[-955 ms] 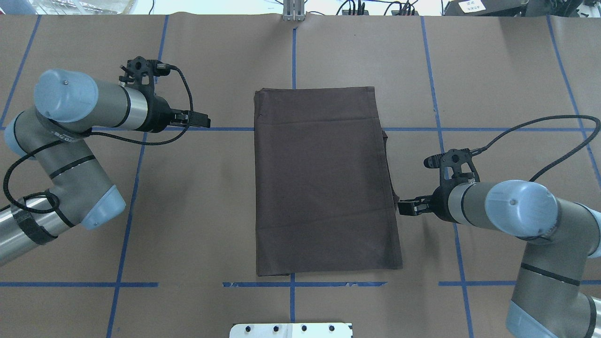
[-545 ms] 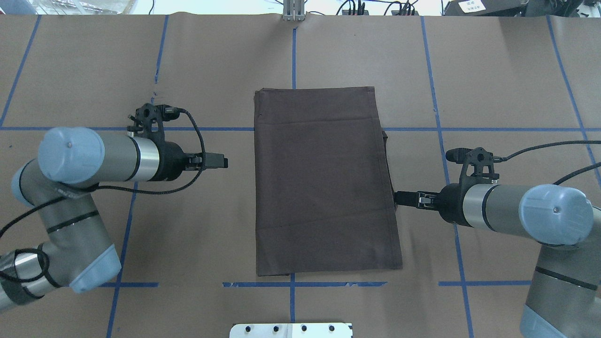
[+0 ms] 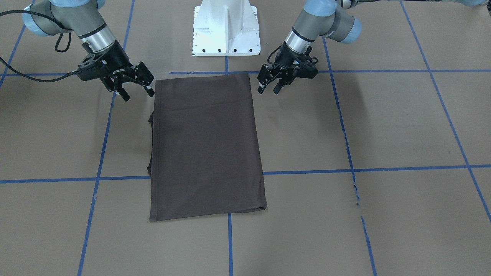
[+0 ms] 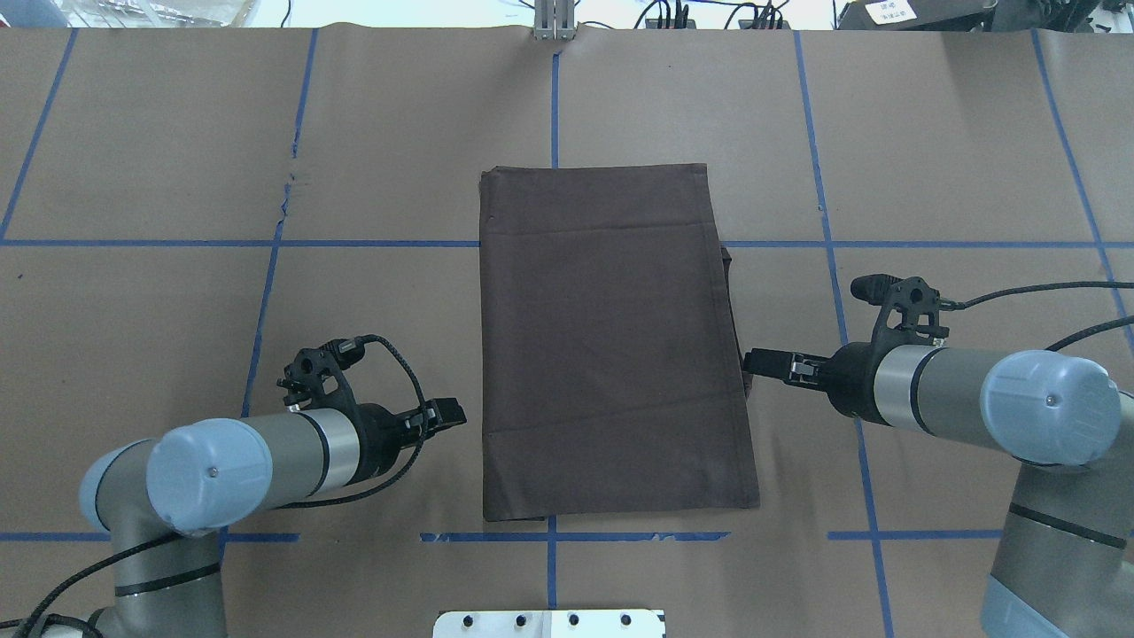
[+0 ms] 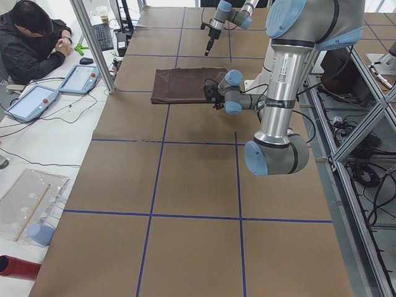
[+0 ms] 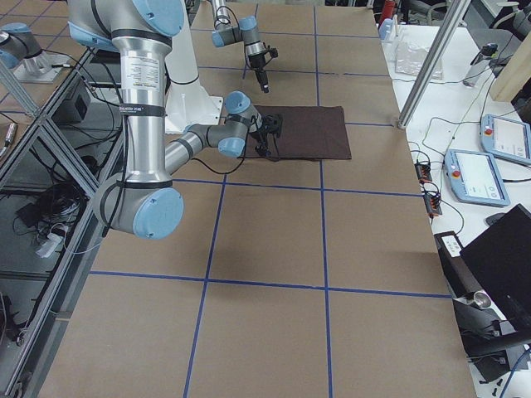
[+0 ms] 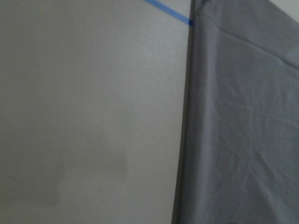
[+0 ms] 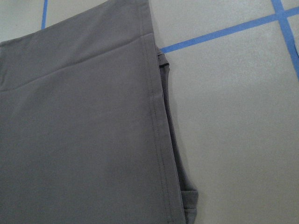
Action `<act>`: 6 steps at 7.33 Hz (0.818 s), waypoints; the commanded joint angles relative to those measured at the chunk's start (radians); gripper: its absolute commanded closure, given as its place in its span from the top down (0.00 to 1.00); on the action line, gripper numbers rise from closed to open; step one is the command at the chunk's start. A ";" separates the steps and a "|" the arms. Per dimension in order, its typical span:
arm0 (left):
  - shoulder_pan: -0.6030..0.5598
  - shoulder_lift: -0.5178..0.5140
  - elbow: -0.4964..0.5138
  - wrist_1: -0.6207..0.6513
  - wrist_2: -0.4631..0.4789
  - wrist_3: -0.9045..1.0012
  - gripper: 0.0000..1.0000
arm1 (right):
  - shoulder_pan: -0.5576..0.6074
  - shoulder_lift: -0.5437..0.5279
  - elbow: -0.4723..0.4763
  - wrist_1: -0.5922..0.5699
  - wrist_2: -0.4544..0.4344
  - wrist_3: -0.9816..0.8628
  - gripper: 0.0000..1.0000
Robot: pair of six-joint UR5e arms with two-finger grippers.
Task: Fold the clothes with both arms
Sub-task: 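Position the left gripper at the shirt corner nearest the robot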
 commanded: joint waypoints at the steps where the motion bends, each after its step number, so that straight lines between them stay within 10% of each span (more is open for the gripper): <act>1: 0.066 -0.068 0.001 0.098 0.030 -0.083 0.59 | -0.001 0.003 -0.003 0.000 -0.006 0.000 1.00; 6: 0.114 -0.086 0.015 0.116 0.030 -0.087 0.61 | -0.001 0.004 -0.005 0.000 -0.017 0.002 1.00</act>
